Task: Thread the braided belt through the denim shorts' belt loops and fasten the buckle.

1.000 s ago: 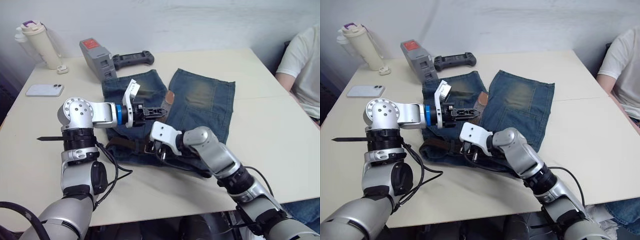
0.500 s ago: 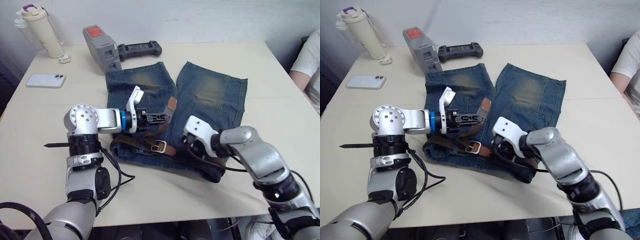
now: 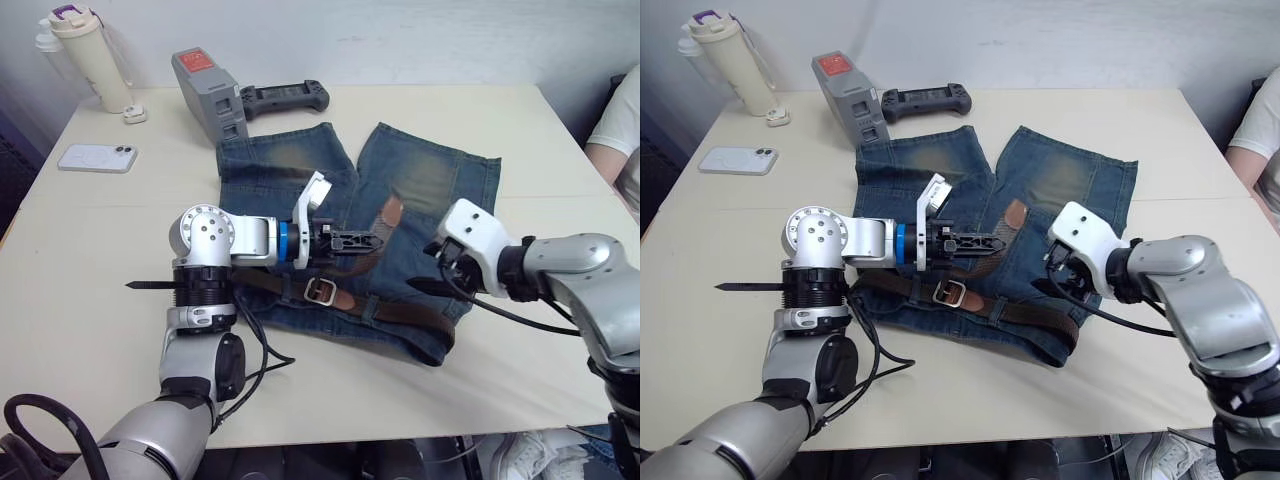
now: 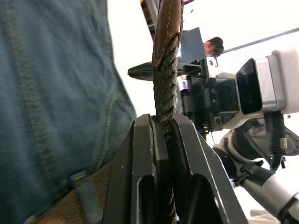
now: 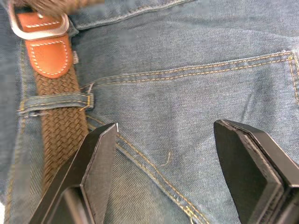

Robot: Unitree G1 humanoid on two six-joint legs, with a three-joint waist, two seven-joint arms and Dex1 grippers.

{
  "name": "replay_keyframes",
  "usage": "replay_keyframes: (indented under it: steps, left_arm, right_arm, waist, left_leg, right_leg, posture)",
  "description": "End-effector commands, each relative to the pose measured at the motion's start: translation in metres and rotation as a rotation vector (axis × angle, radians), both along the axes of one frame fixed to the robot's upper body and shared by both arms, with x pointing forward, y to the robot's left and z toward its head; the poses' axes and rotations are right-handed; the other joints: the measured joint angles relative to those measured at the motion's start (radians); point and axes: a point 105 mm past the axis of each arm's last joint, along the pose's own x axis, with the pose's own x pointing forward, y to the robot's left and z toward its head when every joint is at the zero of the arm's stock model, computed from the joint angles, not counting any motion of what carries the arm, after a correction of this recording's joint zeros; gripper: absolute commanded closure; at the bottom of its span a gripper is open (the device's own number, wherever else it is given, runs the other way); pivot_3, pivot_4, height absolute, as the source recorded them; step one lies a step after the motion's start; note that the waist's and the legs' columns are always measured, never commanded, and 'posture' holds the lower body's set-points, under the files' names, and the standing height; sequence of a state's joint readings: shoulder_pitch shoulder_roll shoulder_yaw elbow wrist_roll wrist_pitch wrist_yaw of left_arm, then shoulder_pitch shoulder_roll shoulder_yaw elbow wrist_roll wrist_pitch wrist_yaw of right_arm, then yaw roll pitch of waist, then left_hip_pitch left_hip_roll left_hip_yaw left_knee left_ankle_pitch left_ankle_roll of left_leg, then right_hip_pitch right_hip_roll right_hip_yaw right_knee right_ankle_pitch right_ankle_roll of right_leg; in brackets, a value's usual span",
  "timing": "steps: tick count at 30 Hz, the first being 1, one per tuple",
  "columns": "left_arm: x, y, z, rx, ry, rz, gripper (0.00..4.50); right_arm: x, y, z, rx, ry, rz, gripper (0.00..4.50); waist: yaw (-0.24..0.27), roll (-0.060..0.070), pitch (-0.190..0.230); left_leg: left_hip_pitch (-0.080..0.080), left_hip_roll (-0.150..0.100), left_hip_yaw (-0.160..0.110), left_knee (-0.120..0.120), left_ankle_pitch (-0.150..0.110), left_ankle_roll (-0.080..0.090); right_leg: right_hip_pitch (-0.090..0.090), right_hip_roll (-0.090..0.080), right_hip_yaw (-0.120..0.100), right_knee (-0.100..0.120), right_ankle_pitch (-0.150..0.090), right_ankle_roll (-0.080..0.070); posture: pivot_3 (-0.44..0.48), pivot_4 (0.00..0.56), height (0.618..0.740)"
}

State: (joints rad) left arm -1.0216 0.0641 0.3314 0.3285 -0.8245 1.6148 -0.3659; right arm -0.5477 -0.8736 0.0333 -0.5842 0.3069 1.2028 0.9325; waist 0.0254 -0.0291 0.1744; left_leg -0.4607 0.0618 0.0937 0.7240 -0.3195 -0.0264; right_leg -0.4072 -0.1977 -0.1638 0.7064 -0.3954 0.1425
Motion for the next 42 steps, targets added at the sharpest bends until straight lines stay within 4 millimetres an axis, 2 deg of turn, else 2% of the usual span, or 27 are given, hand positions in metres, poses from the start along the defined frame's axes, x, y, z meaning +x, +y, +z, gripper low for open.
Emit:
replay_keyframes:
  steps: [1, 6, 11, 15, 18, 22, 27, 32, 34, 37, 39, 42]
  left_arm:
    - [-0.013, -0.021, 0.009, -0.050, -0.009, -0.093, 4.50]
    - [-0.018, -0.032, -0.009, 0.023, 0.015, -0.110, 4.50]
    - [-0.025, -0.034, -0.044, 0.238, -0.105, -0.122, 4.50]
    - [-0.013, -0.026, -0.060, 0.365, -0.245, -0.077, 4.50]
    - [-0.006, -0.021, -0.048, 0.302, -0.234, -0.046, 4.50]
    - [0.009, 0.002, -0.019, 0.197, -0.229, 0.039, 4.50]
    - [0.013, 0.017, -0.004, 0.183, -0.329, 0.080, 4.50]
    - [0.010, 0.017, -0.007, 0.279, -0.567, 0.052, 4.50]
    - [0.005, 0.016, -0.007, 0.323, -0.724, 0.004, 4.50]
    - [0.001, 0.017, -0.002, 0.307, -0.863, -0.037, 4.50]
    - [-0.001, 0.021, -0.007, 0.382, -1.023, -0.101, 4.50]
    - [0.006, 0.026, -0.010, 0.426, -1.098, -0.102, 4.50]
  right_arm:
    - [-0.016, 0.009, 0.013, 0.008, -0.025, 0.080, 1.03]
    - [-0.016, 0.005, 0.015, -0.010, -0.035, 0.047, 1.03]
    - [-0.014, -0.005, 0.028, -0.024, -0.079, -0.014, 1.03]
    - [-0.014, -0.005, 0.034, -0.009, -0.089, -0.015, 1.03]
    - [-0.014, -0.004, 0.036, 0.001, -0.090, -0.014, 1.03]
    - [-0.013, -0.005, 0.037, 0.011, -0.093, -0.011, 1.03]
    - [-0.007, -0.001, 0.040, -0.003, -0.161, 0.025, 1.03]
    - [0.004, 0.004, 0.046, -0.033, -0.273, 0.077, 1.03]
    - [0.009, 0.004, 0.050, -0.042, -0.310, 0.084, 1.03]
    - [0.010, 0.007, 0.052, -0.090, -0.364, 0.137, 1.03]
    - [0.011, 0.010, 0.053, -0.117, -0.393, 0.171, 1.03]
    - [0.011, 0.012, 0.051, -0.118, -0.379, 0.192, 1.03]
  waist:
    - [0.000, 0.000, 0.000]
    - [0.000, 0.000, 0.000]
    - [0.000, 0.000, 0.000]
    - [0.000, 0.001, 0.001]
    - [-0.002, 0.001, 0.001]
    - [-0.004, 0.001, 0.001]
    - [-0.002, 0.001, 0.001]
    - [0.000, 0.001, 0.001]
    - [-0.002, 0.001, 0.001]
    - [-0.003, 0.002, 0.001]
    - [-0.005, 0.002, 0.002]
    - [-0.004, 0.003, 0.002]
  left_leg:
    - [0.000, 0.000, 0.000, -0.001, 0.000, 0.000]
    - [0.000, -0.001, 0.000, -0.002, 0.000, 0.001]
    - [0.001, -0.001, 0.000, -0.003, 0.001, 0.001]
    - [0.001, -0.001, 0.000, -0.002, 0.001, 0.001]
    - [0.002, -0.001, 0.000, -0.002, 0.001, 0.001]
    - [0.002, -0.001, -0.001, -0.002, 0.001, 0.002]
    - [0.002, -0.001, -0.001, -0.002, 0.001, 0.002]
    - [0.001, -0.002, -0.001, -0.002, 0.001, 0.002]
    - [0.001, -0.002, -0.001, -0.001, 0.001, 0.002]
    - [0.002, -0.002, -0.001, -0.001, 0.001, 0.002]
    - [0.002, -0.001, -0.001, -0.001, 0.001, 0.002]
    - [0.002, -0.001, 0.000, 0.000, 0.001, 0.002]
  right_leg:
    - [0.001, 0.000, 0.000, 0.000, 0.000, 0.000]
    - [0.002, 0.000, -0.001, -0.001, 0.002, 0.001]
    - [0.003, 0.000, -0.001, -0.001, 0.002, 0.001]
    - [0.003, 0.000, -0.001, -0.001, 0.002, 0.001]
    - [0.004, 0.000, -0.001, -0.001, 0.002, 0.001]
    - [0.004, 0.000, -0.001, -0.001, 0.002, 0.001]
    - [0.004, 0.000, -0.001, -0.001, 0.002, 0.001]
    - [0.005, -0.001, -0.002, -0.001, 0.003, 0.002]
    - [0.005, -0.001, -0.002, -0.001, 0.003, 0.002]
    - [0.005, 0.000, -0.002, 0.000, 0.003, 0.002]
    - [0.005, 0.000, -0.002, 0.000, 0.003, 0.002]
    - [0.005, 0.000, -0.002, 0.000, 0.003, 0.002]
  posture:
    - [0.000, 0.150, 0.650]
    - [0.000, 0.150, 0.650]
    - [0.000, 0.150, 0.650]
    - [0.000, 0.150, 0.650]
    - [0.000, 0.150, 0.650]
    - [0.000, 0.150, 0.650]
    - [0.000, 0.150, 0.650]
    - [0.000, 0.150, 0.650]
    - [0.000, 0.150, 0.650]
    - [0.000, 0.150, 0.650]
    - [0.000, 0.150, 0.650]
    - [0.000, 0.150, 0.650]
